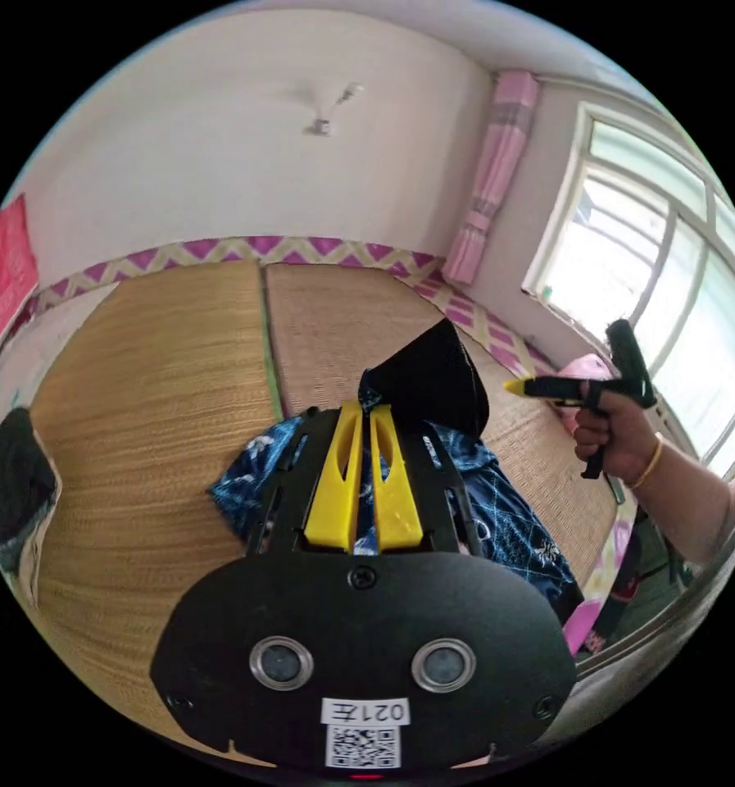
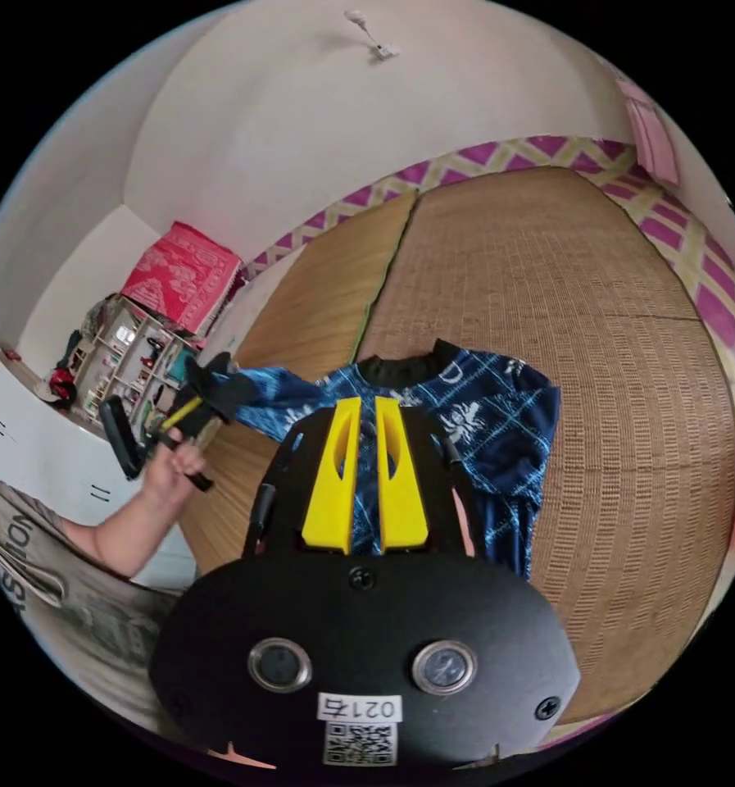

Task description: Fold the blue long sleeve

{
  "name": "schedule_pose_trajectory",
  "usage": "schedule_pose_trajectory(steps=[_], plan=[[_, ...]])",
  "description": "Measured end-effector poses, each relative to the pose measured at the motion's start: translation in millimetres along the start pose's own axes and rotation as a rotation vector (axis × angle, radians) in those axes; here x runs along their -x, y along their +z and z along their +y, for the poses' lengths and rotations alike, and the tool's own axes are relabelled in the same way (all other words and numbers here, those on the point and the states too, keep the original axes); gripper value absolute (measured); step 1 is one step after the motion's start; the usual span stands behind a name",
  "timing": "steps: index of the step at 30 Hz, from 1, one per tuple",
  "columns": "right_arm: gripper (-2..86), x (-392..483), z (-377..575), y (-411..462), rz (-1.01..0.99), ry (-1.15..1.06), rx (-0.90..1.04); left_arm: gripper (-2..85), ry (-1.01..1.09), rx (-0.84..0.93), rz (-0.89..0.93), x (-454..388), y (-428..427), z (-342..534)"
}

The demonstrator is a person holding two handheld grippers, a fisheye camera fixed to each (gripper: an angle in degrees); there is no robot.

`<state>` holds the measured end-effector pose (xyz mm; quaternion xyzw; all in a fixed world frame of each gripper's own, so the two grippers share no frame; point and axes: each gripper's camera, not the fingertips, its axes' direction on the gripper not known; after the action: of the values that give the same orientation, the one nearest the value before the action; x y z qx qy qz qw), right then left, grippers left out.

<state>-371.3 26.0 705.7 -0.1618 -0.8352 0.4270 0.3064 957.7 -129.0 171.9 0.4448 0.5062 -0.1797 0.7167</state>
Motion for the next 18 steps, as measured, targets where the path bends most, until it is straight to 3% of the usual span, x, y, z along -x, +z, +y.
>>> schedule_pose_trajectory(steps=[8,18], plan=[[8.2,21,24,138,0.194,-0.280,0.320,-1.0,-0.375,-0.096,-0.088,176,-104,65],[10.4,159,24,255,0.222,-0.807,0.413,-0.9,-0.686,-0.157,-0.205,340,-163,142]])
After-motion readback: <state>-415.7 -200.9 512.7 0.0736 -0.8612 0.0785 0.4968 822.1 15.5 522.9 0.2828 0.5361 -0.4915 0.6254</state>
